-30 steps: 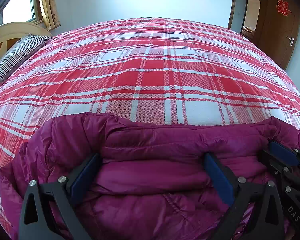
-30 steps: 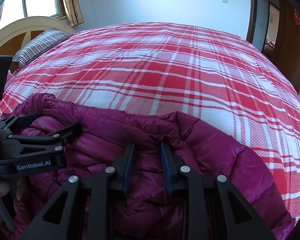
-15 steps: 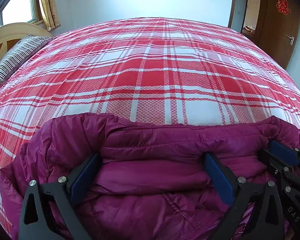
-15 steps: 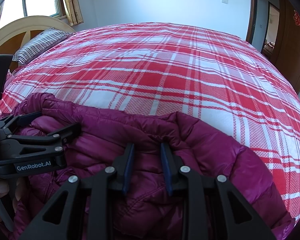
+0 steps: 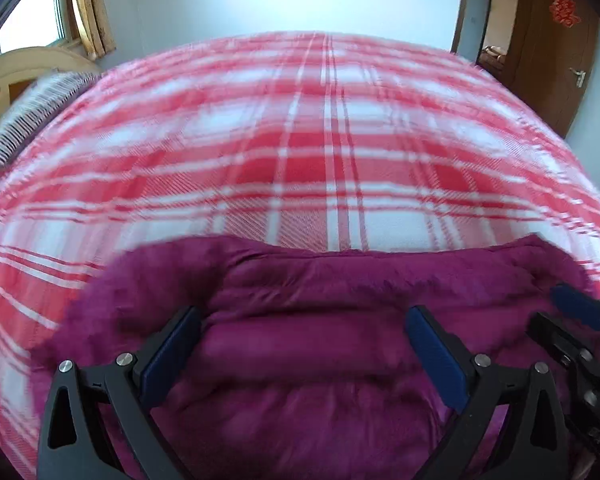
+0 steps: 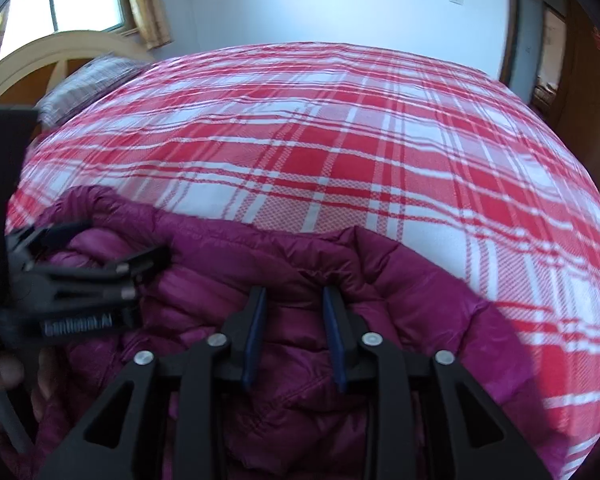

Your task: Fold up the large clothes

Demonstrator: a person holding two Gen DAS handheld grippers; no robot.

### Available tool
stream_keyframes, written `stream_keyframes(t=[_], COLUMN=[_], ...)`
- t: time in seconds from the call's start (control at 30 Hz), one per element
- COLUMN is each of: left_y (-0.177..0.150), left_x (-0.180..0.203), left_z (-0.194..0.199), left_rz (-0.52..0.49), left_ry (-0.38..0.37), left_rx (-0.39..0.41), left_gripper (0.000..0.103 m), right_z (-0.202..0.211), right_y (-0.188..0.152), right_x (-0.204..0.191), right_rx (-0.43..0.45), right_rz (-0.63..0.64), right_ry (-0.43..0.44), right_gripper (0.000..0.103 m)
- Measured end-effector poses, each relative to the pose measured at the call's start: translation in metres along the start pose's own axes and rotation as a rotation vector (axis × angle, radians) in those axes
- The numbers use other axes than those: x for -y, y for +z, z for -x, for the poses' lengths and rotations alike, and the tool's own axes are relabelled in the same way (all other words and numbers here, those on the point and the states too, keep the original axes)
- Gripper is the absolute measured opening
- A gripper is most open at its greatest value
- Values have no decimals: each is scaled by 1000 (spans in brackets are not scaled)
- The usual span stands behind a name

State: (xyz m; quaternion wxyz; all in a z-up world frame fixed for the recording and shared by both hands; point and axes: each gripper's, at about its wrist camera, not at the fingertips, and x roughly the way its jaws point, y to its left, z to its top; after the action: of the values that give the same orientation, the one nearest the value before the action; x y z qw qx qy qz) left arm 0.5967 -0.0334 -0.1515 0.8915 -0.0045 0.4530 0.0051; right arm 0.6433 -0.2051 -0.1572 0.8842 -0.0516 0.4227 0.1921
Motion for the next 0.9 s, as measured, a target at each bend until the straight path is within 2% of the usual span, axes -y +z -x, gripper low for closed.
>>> stream_keyframes(t=[0.03,0.07,0.13,0.2,0.27,0.37,0.43,0.57,0.67,0.83,0.9], left_y=[-1,-4,-18,-38,-69,-136,-175,-248,-294,-344,-355], left_x=[-3,-7,-20,-30,-39,-54,-66,-96,-116,-133,-133], left_z=[15,33,78,121,165,226,248,274,270,254,248], left_rz=[6,12,29,39,17,-71,-101,-105,-66,-15,-6], left_ry=[-13,-39,-94,-109,-146,-123,-112,-57,-50,-22,-44], left_rx=[20,40,77,99,126,170,170,178,124,57,40], left_gripper=[102,102,102,102,102,102,102,102,102,102,102], right_z=[11,31,66,105,144,199,236,288,312,313,303], right_y=[-1,-4,-15,-35,-64,-117,-159,-236,-281,-335,-353], right_x=[0,0,1,3,8,15,14,9,4,-8,-15], right_rx=[11,38,77,90,67,33,14,-28,-55,-65,-74], right_rz=[-2,-18,-21,7,-2,-47,-56,-76,-125,-242,-280], right_ry=[0,18,33,27,16,39,44,27,22,50,47], right_gripper=[46,63,75,75,75,76,80,81,81,81,81])
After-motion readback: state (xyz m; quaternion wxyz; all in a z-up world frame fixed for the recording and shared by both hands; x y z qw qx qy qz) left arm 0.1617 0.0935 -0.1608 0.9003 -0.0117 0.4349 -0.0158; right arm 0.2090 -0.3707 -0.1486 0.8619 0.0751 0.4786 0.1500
